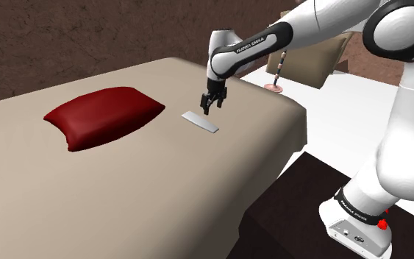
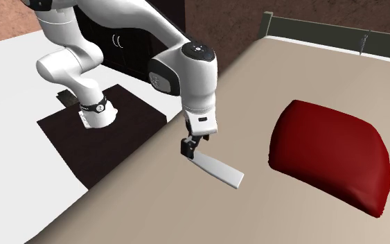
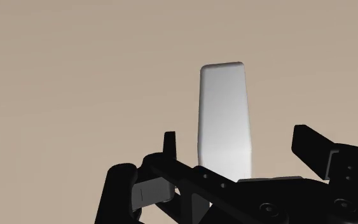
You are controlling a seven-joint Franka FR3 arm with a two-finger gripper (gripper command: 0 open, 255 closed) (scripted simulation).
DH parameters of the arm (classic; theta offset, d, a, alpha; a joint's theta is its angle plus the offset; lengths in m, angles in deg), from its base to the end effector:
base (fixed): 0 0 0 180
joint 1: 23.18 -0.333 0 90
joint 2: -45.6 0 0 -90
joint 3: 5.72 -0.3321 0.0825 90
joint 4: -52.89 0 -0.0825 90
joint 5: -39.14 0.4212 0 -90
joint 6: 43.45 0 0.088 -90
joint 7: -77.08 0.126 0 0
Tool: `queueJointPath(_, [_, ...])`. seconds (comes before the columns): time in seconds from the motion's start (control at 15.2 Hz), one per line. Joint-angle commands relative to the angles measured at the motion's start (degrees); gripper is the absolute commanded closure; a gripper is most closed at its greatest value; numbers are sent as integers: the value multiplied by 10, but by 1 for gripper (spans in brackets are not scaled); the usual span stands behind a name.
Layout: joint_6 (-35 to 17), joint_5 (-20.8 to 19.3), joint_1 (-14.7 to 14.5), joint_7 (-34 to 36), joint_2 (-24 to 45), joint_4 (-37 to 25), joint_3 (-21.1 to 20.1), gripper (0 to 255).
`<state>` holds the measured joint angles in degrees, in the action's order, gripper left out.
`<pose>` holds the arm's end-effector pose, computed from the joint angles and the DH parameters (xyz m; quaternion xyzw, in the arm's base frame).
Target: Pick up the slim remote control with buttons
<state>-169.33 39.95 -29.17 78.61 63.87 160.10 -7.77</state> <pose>0.6557 0.0923 0.3200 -0.9986 -0.0517 -0.0026 0.0116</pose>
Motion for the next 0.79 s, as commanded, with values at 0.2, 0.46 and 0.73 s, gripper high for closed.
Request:
queueJointPath(0.2, [-5,-15,-12,-2,114,-109,-3,0])
queueJointPath(0.46, [-21,-18,-14,-3,144,-123,-2,0])
queueJointPath(0.73, [-43,-19,-15,-2,162,-119,-2,0])
